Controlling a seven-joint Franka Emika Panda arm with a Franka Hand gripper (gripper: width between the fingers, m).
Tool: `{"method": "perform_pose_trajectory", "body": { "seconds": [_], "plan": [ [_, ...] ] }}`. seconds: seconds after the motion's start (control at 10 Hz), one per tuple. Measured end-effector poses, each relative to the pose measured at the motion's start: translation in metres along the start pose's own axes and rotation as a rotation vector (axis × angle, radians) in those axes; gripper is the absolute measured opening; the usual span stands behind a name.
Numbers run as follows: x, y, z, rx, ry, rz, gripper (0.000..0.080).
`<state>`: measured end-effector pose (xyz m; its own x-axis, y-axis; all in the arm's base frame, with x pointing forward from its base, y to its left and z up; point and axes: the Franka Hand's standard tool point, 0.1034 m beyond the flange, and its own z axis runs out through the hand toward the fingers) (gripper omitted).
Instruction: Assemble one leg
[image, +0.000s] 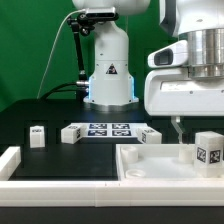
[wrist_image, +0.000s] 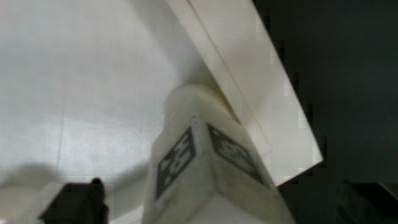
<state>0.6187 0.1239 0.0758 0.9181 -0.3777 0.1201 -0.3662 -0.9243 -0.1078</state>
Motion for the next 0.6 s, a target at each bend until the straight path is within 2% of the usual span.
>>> {"method": "perform_pose_trajectory", "body": {
  "seconds": [0.2, 0.5, 0.6],
  "plan": [
    [-0.002, -0.0024, 0.0006, 0.001, -0.001, -0.137, 0.0649],
    [-0.0008, 0.0005, 0.0018, -0.016, 0.001, -0.42, 0.0649],
    [-0.0003, 0.0013, 0.0018, -0.029, 0.002, -0.533, 0.0649]
  ]
}}
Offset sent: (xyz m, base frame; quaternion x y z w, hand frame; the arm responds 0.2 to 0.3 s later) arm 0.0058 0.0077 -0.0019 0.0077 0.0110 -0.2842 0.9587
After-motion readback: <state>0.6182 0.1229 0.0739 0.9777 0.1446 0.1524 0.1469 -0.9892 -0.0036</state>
